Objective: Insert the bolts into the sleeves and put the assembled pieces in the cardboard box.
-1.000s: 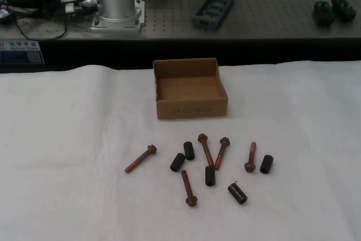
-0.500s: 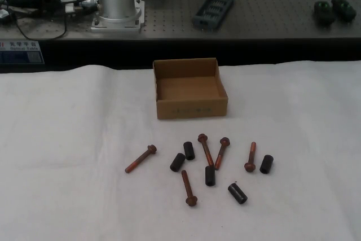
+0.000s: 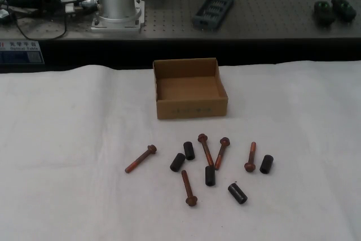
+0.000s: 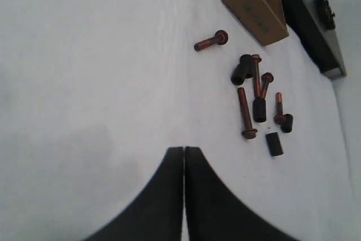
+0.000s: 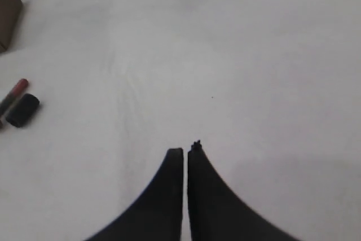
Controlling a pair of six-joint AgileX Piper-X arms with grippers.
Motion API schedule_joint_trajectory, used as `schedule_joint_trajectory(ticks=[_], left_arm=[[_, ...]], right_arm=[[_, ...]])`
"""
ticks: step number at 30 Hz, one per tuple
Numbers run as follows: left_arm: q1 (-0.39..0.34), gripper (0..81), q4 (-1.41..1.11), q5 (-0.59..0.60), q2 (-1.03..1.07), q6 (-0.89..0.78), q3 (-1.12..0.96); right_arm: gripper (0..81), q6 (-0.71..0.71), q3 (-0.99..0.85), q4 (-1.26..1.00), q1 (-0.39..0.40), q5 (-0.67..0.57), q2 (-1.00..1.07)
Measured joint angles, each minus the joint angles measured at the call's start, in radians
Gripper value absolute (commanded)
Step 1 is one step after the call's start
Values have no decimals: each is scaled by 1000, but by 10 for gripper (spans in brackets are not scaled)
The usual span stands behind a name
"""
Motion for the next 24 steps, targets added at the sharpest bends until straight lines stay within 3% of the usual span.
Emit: schedule_joint_trajectory(ticks=[5, 8, 15, 19, 24], left_arm=[[0, 7, 0, 0, 0, -56, 0], [0, 7, 0, 0, 0, -59, 0], [0, 7, 0, 0, 0, -61, 0], [0, 7, 0, 0, 0, -61, 0], [0, 7, 0, 0, 0, -61, 0]], right_arm=[[29, 325, 0, 0, 0, 0, 0], [29, 436, 0, 0, 0, 0, 0], [29, 487, 0, 0, 0, -20, 0], [29, 489, 0, 0, 0, -199, 0], [29, 508, -5, -40, 0, -262, 4]])
